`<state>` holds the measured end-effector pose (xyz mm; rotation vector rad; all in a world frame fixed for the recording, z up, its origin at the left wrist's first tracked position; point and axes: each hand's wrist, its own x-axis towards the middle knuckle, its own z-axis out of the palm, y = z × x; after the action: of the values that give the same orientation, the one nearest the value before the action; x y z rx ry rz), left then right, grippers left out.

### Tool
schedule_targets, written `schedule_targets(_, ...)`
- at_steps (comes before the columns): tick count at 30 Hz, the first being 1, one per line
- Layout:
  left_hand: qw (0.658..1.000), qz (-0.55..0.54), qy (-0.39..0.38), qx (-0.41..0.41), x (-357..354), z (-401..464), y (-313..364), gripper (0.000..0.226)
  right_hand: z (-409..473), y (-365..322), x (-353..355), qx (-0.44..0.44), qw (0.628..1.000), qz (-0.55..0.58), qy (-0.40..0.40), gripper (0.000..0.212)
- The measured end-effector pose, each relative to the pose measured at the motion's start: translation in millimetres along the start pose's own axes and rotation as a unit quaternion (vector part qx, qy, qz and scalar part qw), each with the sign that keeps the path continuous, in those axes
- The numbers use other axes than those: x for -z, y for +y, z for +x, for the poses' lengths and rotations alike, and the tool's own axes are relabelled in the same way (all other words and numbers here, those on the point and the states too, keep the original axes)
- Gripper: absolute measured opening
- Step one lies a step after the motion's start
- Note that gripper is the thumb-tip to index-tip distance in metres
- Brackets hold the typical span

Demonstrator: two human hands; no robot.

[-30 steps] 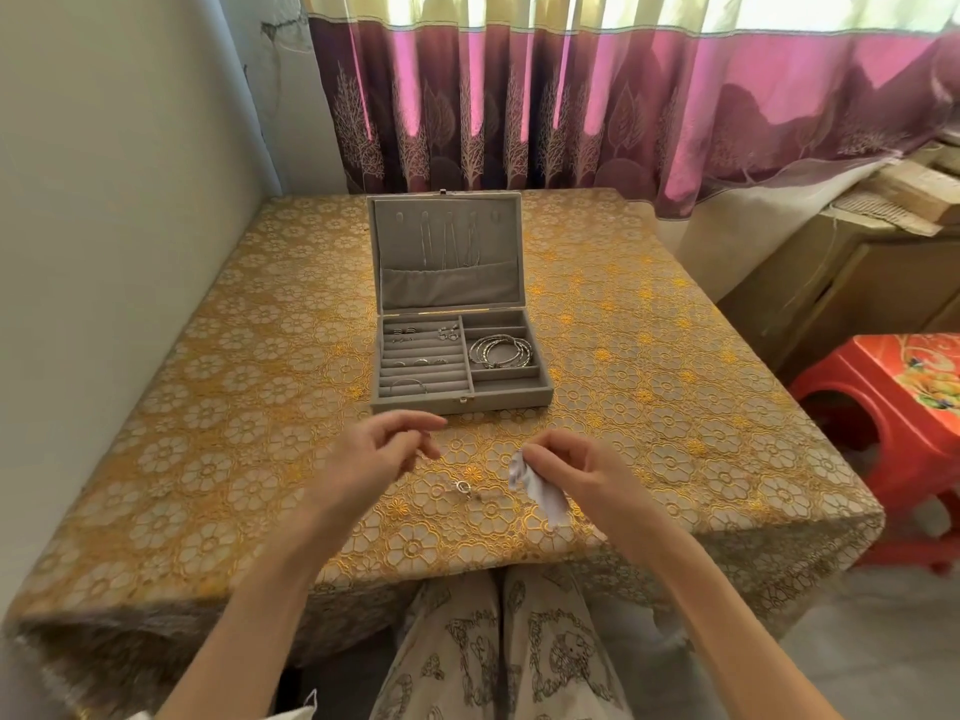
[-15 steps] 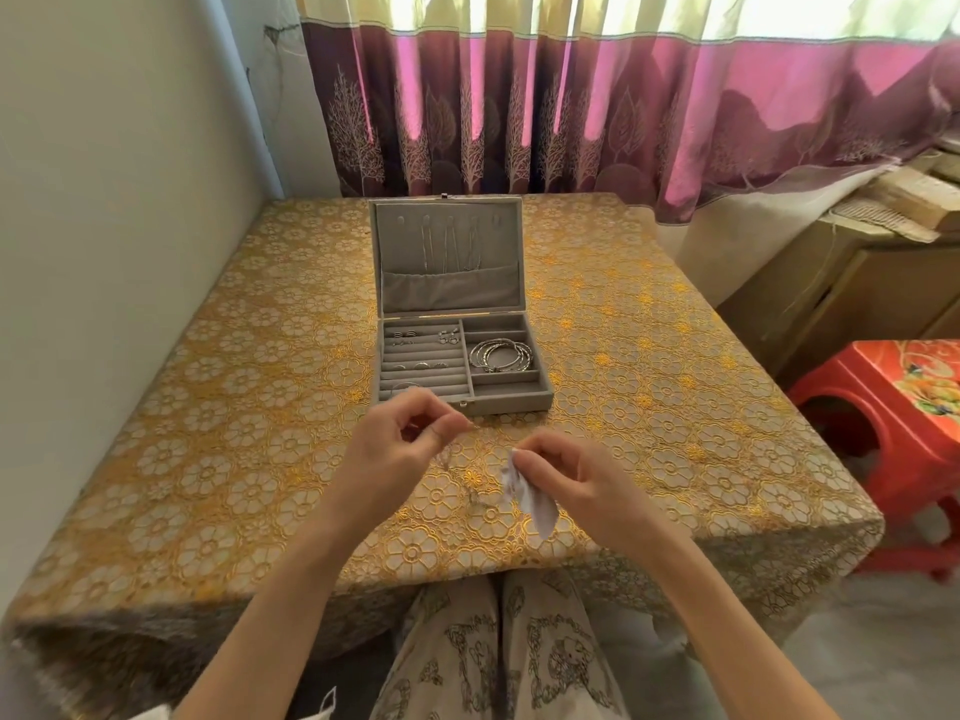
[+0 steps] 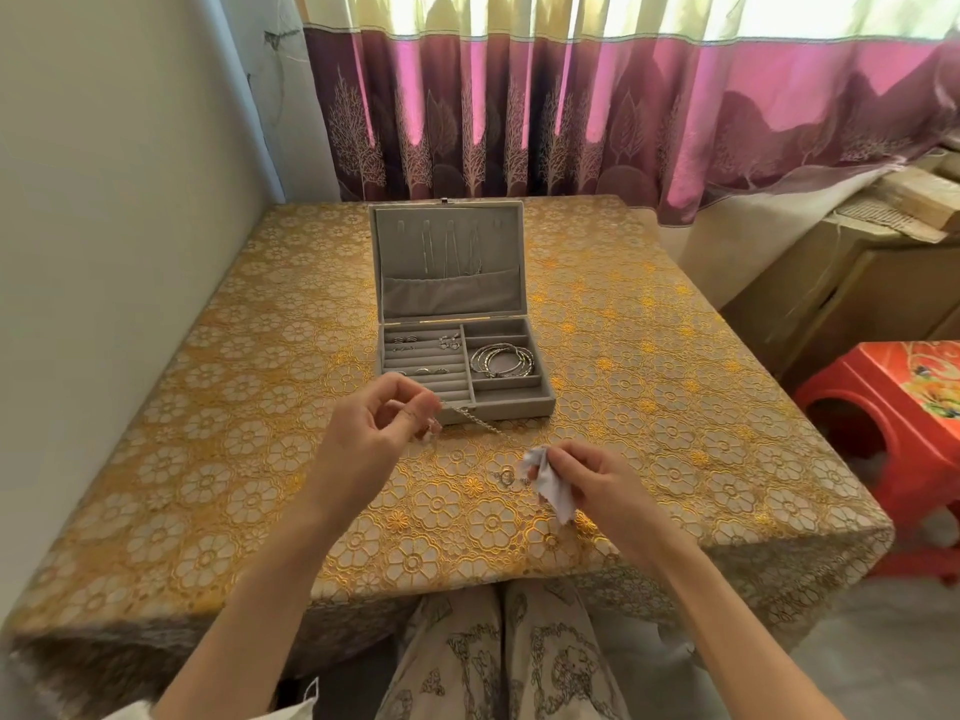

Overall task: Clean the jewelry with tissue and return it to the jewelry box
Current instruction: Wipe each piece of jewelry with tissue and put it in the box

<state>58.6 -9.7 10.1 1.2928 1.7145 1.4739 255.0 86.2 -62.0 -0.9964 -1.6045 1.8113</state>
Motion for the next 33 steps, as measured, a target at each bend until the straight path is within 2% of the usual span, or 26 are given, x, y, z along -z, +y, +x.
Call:
schedule_targets(3,0.999,0.021,-0.019,-0.023,9,6,7,0.024,5,2,2,-0.006,0.999,-0.032,0.038,0.02)
schedule_targets(7,0.994,0.057,-0.076,-0.052,16,16,12,0.017,17,3,-1,0.031,0.97,-0.23,0.065,0.018)
schedule_targets(9,0.991,0.075,-0.09,-0.065,17,20,15,0.016,23,2,-5,0.047,0.94,-0.336,0.048,0.023)
schedule_targets(11,0.989,0.085,-0.096,-0.074,18,24,18,0.019,28,0,-11,0.067,0.888,-0.453,0.049,0.03)
schedule_targets(12,0.988,0.085,-0.1,-0.078,18,26,20,0.02,29,-3,-14,0.087,0.873,-0.476,0.057,0.036)
schedule_targets(13,0.988,0.084,-0.104,-0.082,18,28,22,0.021,30,-7,-19,0.108,0.875,-0.468,0.054,0.041)
schedule_targets(14,0.987,0.083,-0.108,-0.086,18,30,24,0.02,30,-13,-24,0.122,0.896,-0.426,0.034,0.045)
schedule_targets(16,0.986,0.077,-0.117,-0.091,16,33,28,0.019,29,-27,-36,0.108,0.953,-0.279,-0.048,0.052)
schedule_targets(17,0.986,0.073,-0.121,-0.091,15,34,30,0.017,28,-34,-42,0.09,0.969,-0.209,-0.093,0.053)
schedule_targets(20,0.987,0.059,-0.122,-0.085,13,38,34,0.013,29,-42,-52,0.068,0.976,-0.128,-0.161,0.044)
schedule_targets(24,0.994,0.03,-0.087,-0.055,23,45,35,0.008,29,-43,-47,0.07,0.985,-0.089,-0.129,0.013)
schedule_targets(27,0.999,0.004,-0.044,-0.02,38,51,32,0.01,30,-49,-33,0.056,0.991,-0.031,-0.113,0.012)
schedule_targets(30,0.998,-0.05,0.023,0.027,53,55,25,0.009,33,-57,-19,0.067,0.993,-0.056,-0.084,0.012)
schedule_targets(33,0.998,-0.033,0.033,0.045,61,56,17,0.011,37,-66,-5,0.07,0.994,-0.057,-0.054,0.023)
